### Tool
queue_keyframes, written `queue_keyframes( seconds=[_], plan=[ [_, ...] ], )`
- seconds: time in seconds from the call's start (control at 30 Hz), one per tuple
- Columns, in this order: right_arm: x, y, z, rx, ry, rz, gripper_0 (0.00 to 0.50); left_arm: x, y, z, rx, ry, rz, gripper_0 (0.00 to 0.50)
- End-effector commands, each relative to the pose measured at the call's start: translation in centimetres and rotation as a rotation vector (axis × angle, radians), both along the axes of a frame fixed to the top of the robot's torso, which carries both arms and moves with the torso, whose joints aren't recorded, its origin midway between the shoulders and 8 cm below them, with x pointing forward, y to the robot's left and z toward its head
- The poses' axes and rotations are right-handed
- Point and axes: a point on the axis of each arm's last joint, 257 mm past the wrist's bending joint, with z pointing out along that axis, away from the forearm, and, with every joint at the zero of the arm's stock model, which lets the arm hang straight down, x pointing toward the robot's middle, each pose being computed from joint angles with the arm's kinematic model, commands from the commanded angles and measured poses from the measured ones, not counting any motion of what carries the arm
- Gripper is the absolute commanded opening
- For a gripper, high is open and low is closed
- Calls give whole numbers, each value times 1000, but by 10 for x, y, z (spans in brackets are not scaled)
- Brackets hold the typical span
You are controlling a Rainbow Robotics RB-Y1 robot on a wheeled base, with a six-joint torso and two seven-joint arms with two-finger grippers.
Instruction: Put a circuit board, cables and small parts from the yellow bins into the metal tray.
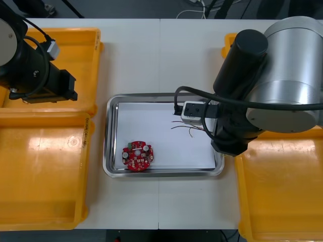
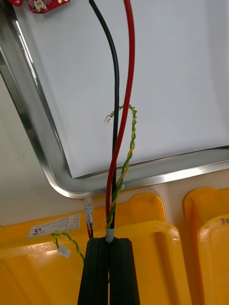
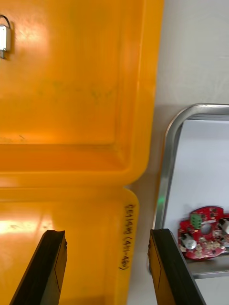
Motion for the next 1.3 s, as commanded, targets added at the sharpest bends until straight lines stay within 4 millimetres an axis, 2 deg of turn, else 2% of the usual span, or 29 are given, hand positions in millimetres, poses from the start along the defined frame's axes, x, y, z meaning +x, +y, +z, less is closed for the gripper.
queue_keyframes(
  seconds=[0.03, 0.4, 0.6, 0.93, 1.1, 1.3],
  plan=[
    [7, 23, 5, -47, -51, 125, 0, 19, 31, 40, 77, -63, -65, 500],
    [21, 27, -13, -198, -66, 348, 0, 33, 86, 50, 160, -23, -126, 500],
    [25, 31, -29, -227, -70, 352, 0, 34, 108, 44, 198, 16, -193, 500],
    [27, 36, -53, -235, -86, 330, 0, 58, 133, 47, 298, -29, -369, 500],
    [29, 36, -62, -228, -100, 314, 0, 71, 137, 51, 351, -81, -435, 500],
    [26, 47, -82, -204, -67, 307, 0, 86, 144, 55, 410, -129, -509, 500]
  ],
)
